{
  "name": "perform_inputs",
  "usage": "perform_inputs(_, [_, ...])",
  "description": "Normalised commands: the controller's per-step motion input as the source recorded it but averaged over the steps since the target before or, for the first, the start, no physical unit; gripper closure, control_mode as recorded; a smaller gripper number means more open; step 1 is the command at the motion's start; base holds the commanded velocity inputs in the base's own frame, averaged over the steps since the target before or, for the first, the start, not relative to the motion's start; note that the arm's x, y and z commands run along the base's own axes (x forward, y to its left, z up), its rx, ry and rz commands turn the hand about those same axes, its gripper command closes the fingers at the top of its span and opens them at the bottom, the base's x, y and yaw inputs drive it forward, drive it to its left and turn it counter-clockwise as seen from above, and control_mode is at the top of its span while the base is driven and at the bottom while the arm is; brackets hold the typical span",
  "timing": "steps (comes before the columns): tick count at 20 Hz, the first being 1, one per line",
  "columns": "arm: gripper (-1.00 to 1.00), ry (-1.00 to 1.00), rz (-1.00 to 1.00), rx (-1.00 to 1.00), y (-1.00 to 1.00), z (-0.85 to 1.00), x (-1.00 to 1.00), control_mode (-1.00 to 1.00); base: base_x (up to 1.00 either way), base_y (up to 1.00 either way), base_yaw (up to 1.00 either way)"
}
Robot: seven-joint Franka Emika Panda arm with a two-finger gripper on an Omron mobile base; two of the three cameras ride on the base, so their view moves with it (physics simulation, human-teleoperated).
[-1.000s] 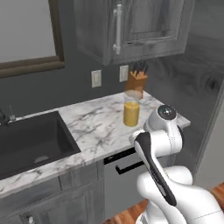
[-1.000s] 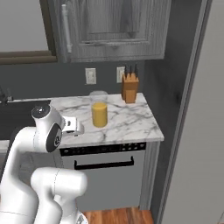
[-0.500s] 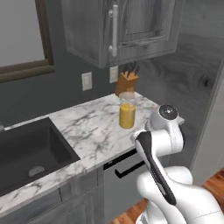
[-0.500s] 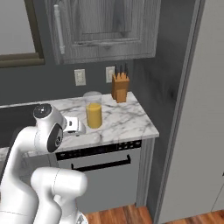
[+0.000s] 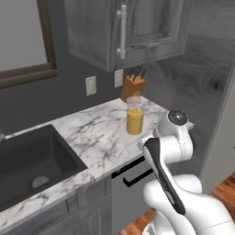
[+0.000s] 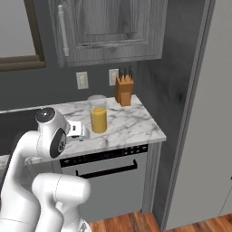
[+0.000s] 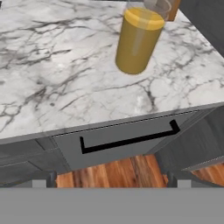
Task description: Place the pitcher and cup on the dining counter for serving.
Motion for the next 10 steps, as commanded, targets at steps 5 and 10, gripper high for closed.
perform_inputs(5, [-1.0,0.0,0.0,0.0,0.0,0.0,0.0,1.0,0.12,0.2,-0.03])
perform_inputs(10, [-1.0,0.0,-0.02,0.0,0.01,0.0,0.13,-1.0,0.13,0.1,-0.02])
